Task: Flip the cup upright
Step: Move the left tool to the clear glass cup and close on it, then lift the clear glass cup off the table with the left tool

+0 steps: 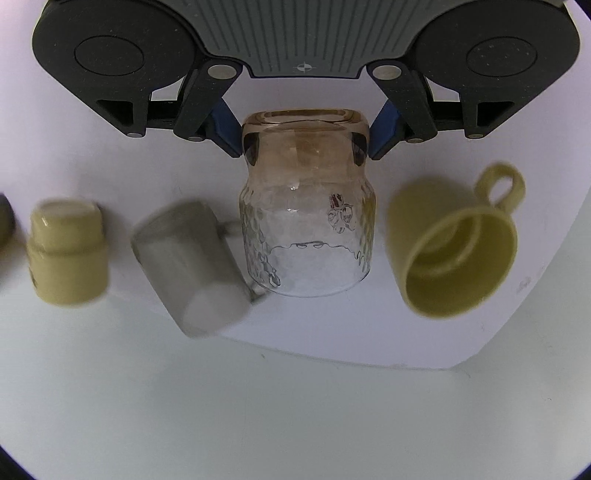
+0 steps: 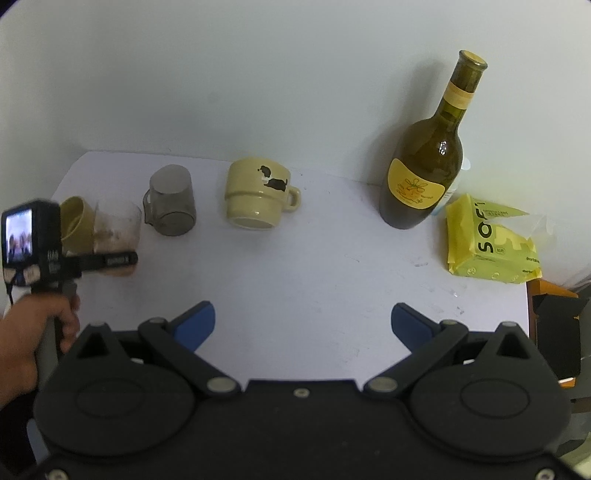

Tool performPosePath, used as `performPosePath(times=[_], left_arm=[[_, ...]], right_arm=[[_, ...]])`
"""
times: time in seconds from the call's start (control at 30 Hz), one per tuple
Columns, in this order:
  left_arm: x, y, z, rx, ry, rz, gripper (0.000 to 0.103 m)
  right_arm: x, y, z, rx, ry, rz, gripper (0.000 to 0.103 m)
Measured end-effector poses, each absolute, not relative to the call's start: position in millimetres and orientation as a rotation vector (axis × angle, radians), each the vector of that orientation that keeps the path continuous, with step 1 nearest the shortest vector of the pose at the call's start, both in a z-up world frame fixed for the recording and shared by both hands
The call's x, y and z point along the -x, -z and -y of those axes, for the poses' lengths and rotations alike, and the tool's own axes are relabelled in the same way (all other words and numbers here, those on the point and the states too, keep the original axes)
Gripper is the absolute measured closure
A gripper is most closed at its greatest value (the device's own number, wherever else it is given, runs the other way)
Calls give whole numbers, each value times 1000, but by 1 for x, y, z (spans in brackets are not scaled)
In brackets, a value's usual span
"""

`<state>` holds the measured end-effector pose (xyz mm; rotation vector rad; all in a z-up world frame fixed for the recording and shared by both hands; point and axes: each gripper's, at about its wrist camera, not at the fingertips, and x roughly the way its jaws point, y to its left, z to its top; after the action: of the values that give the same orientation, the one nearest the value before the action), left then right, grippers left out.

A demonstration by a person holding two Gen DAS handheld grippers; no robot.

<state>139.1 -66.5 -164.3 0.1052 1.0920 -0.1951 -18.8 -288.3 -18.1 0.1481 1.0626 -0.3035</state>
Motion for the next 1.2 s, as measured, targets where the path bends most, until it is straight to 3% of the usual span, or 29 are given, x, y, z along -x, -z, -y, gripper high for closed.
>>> performPosePath(times=[0.53,0.83,1.2], left_arm=[[-63,166,86,-119,247,-1110,36],[-62,174,93,-135,210,-1146,29],[-54,172,89,-160,225,-1136,35]], right_arm=[[36,10,275,-119,257,-1038,0],[48,6,279,-99,265,-1032,0],[63,5,277,-115,263,-1024,0]])
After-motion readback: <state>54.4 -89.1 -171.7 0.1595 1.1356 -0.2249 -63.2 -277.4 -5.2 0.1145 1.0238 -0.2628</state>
